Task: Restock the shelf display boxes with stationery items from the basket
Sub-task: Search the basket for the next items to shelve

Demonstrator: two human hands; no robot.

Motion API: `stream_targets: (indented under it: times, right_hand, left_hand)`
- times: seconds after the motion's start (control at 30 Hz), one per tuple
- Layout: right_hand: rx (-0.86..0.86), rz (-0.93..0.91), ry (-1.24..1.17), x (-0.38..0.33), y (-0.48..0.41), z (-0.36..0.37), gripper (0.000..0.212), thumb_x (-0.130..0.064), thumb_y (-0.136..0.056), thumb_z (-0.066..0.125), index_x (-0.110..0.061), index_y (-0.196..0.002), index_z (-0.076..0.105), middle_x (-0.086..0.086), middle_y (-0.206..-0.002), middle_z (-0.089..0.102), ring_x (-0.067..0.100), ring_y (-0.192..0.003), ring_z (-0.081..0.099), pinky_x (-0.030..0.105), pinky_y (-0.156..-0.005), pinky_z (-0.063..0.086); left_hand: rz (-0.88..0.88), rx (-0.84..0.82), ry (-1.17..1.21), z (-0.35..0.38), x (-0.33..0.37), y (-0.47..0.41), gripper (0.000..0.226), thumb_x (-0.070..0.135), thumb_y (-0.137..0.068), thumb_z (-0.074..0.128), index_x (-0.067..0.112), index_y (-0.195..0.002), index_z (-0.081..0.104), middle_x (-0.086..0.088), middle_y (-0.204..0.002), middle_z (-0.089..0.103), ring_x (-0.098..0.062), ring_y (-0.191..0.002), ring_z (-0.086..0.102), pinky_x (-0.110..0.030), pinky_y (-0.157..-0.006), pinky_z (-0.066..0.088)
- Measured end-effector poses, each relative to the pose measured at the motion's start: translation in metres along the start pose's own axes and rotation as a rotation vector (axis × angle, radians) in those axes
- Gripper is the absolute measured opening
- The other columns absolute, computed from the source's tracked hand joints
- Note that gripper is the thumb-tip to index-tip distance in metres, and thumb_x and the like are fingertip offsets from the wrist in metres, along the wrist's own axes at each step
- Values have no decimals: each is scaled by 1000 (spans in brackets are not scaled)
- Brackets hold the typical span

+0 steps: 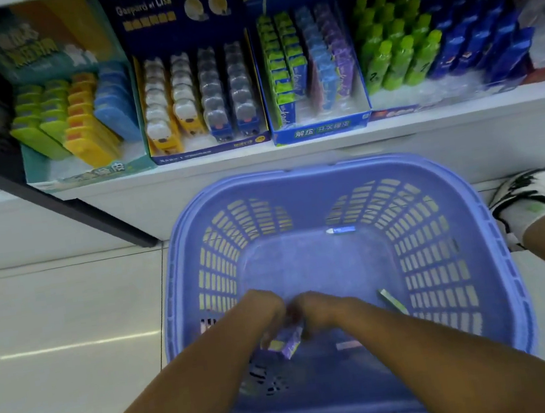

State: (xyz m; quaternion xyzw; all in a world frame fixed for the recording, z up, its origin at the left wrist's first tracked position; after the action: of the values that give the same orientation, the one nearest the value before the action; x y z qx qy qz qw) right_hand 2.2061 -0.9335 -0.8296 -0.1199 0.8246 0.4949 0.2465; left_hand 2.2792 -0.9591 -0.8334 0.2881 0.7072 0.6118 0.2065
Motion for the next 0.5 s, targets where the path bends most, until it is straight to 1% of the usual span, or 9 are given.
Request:
stream_targets:
  times: [0.07, 0.17, 0.23, 0.3, 0.37, 0.43, 0.5]
  right_hand:
    - [-49, -30, 92, -11, -11, 15, 46, -14, -79, 72, -4, -123, 60, 15, -126, 60, 29, -116, 57, 31, -94, 43]
    - [1, 5, 151, -11, -14, 21, 47, -22, -83, 68, -4, -125, 56, 18, -130, 56, 32, -118, 55, 34, -94, 43]
    - [27, 79, 108, -4, -16, 18, 41, -21, -86, 64, -5, -124, 57, 16, -129, 57, 31, -119, 55, 34, -95, 43]
    - [15, 151, 99, 8, -14, 9, 32, -17, -85, 64, -5, -115, 63, 17, -120, 62, 30, -114, 59, 34, -94, 45]
    - [10, 176, 93, 22, -9, -5, 27, -18, -81, 68, -7, -105, 68, 17, -111, 66, 28, -104, 63, 30, -85, 46]
    - [75, 177, 104, 35, 3, -23, 26, -20, -78, 71, -8, -102, 70, 15, -106, 68, 28, -99, 63, 26, -75, 43]
    - [160, 205, 85, 51, 16, -40, 27, -19, -77, 72, -7, -101, 69, 14, -106, 68, 27, -98, 63, 27, -73, 43]
  left_hand:
    - [24, 33, -9, 3, 0, -2, 39, 12, -82, 70, 3, -120, 62, -13, -126, 61, -30, -117, 56, -37, -95, 44]
    - [58, 48, -6, 5, 0, -8, 47, 11, -79, 73, 1, -123, 59, -12, -129, 58, -29, -117, 54, -36, -100, 42]
    - [41, 41, 19, 7, -1, -12, 47, 13, -79, 74, 2, -122, 60, -13, -127, 60, -29, -115, 57, -39, -100, 44]
    - [-4, 38, 51, 9, 0, -15, 47, 18, -78, 76, 2, -119, 63, -12, -123, 63, -29, -112, 60, -40, -98, 46]
    - [-20, 16, 45, 12, 4, -17, 43, 24, -79, 76, 2, -114, 65, -10, -120, 65, -27, -108, 62, -38, -94, 48]
    - [-5, 18, 24, 14, 8, -18, 39, 25, -78, 76, 3, -110, 68, -9, -116, 67, -23, -98, 64, -35, -84, 49]
    - [-1, 18, 9, 15, 11, -17, 39, 28, -77, 77, 4, -107, 69, -7, -115, 68, -19, -85, 59, -33, -76, 48]
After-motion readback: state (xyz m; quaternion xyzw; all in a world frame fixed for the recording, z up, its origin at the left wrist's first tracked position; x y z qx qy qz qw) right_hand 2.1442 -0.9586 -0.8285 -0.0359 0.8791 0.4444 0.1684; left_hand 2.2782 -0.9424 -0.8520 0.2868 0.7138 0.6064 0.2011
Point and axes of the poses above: each hand's wrist, its own y-axis away from the middle knuckle, its own z-axis out of the palm, x = y × z, the point moved 6 cm from there along -y, towards the middle knuckle
